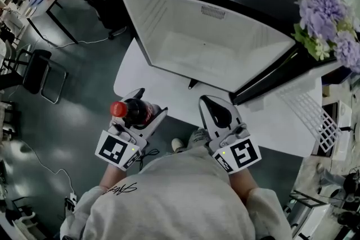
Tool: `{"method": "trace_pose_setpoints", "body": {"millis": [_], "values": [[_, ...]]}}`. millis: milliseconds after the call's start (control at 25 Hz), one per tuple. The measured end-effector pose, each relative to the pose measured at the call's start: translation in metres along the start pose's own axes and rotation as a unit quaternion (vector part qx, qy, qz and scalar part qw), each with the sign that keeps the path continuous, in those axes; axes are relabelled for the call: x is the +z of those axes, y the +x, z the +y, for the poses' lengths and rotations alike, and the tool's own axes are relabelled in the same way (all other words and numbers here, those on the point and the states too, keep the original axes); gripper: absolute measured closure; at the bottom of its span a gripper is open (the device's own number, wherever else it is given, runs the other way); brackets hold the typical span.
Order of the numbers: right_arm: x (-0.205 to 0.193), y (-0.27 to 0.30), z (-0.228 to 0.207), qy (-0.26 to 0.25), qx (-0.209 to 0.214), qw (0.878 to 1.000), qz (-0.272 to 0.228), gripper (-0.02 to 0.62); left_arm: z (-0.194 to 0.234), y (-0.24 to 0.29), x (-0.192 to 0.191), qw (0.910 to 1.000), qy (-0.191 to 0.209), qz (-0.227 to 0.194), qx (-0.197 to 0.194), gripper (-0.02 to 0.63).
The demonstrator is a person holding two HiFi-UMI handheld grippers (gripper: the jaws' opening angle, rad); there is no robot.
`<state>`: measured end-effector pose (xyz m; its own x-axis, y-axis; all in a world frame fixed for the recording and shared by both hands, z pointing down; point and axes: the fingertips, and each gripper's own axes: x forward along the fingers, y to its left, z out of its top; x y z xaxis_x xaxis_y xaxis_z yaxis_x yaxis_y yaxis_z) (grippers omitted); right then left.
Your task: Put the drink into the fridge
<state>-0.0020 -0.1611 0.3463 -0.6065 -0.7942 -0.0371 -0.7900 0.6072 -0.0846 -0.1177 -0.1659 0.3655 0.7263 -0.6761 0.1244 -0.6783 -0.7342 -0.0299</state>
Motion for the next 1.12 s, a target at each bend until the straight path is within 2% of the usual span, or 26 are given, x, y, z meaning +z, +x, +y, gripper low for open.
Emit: {"method": "trace_pose_setpoints", "body": {"millis": [1120], "values": [[-0.004, 0.019, -0.049, -0.003, -0.007, 1.000, 0.012, 0.583, 0.027, 0.073, -0.024, 0.9999, -0.007, 0.014, 0.003, 0.285]]}}
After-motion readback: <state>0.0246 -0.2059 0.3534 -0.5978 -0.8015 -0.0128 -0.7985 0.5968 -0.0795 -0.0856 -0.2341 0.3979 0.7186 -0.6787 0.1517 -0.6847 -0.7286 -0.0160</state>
